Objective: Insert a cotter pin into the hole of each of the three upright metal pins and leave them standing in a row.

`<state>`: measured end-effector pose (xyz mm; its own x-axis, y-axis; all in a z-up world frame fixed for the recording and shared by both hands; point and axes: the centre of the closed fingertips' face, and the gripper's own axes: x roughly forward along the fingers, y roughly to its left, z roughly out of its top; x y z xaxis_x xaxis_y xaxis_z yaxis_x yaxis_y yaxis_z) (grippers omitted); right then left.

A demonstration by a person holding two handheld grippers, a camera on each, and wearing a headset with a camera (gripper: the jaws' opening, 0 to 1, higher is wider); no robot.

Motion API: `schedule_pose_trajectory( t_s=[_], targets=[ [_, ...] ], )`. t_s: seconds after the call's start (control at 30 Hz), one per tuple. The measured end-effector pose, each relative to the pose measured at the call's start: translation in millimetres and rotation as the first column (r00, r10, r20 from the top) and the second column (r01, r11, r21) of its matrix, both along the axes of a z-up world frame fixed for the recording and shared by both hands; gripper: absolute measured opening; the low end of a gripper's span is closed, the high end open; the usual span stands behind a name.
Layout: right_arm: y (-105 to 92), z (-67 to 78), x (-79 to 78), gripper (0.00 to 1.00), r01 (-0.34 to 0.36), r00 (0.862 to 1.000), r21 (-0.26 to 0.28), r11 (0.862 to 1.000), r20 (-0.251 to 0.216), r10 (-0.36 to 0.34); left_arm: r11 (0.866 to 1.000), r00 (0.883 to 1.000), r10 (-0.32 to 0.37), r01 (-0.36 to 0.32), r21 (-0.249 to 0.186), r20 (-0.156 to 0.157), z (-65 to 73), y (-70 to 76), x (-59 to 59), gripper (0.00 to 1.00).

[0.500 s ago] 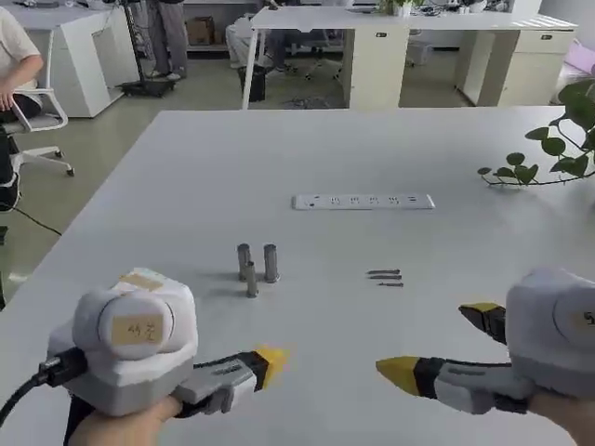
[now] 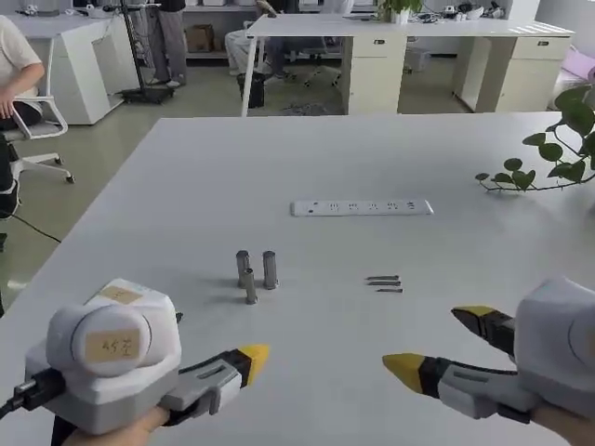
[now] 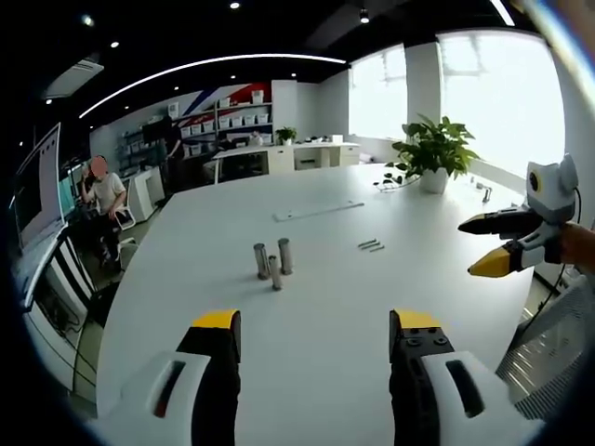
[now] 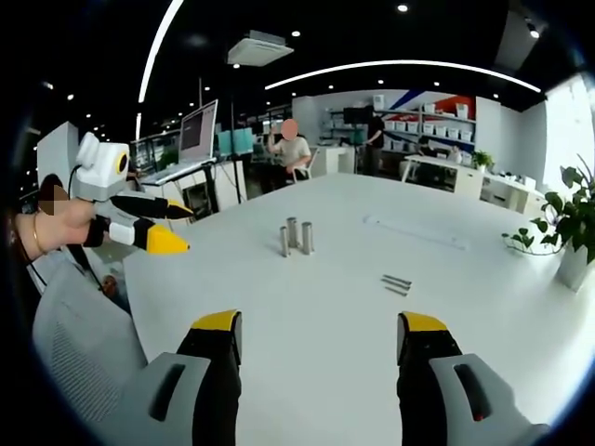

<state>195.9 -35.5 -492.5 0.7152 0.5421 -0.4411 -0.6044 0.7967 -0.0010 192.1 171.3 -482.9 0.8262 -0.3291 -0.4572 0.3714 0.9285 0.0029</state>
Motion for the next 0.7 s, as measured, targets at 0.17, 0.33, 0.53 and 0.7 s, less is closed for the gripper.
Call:
schedule_pose_trajectory(
  t_s=[0.17,0.33,0.53,0.7],
  targets=[
    [-1.0,-1.2,-0.4,0.67,-0.003,1.0,-0.028,1.0,0.004,0.003,1.0,1.0,0.002,-0.002,0.002,-0.002,-0.8,0.1,-1.5,0.64],
    [-1.1,-1.1,-1.6,0.67,-0.015,1.0,-0.057,0.998,0.013,0.015,1.0,1.0,0.005,-0.005,0.001,0.002,0.5,1.2,-1.9,0.63],
    [-1.6,-0.1,-1.1,0.67,-0.01,1.0,-0.05,0.999,0.009,0.011,1.0,1.0,0.01,-0.01,0.001,0.007,2.0,2.8,-1.9,0.63],
    [-3.0,-2.8,-1.7,0.69,-0.007,1.0,-0.055,0.998,-0.004,0.007,1.0,1.0,0.009,-0.009,0.005,0.005,1.5,2.6,-2.3,0.63]
  ],
)
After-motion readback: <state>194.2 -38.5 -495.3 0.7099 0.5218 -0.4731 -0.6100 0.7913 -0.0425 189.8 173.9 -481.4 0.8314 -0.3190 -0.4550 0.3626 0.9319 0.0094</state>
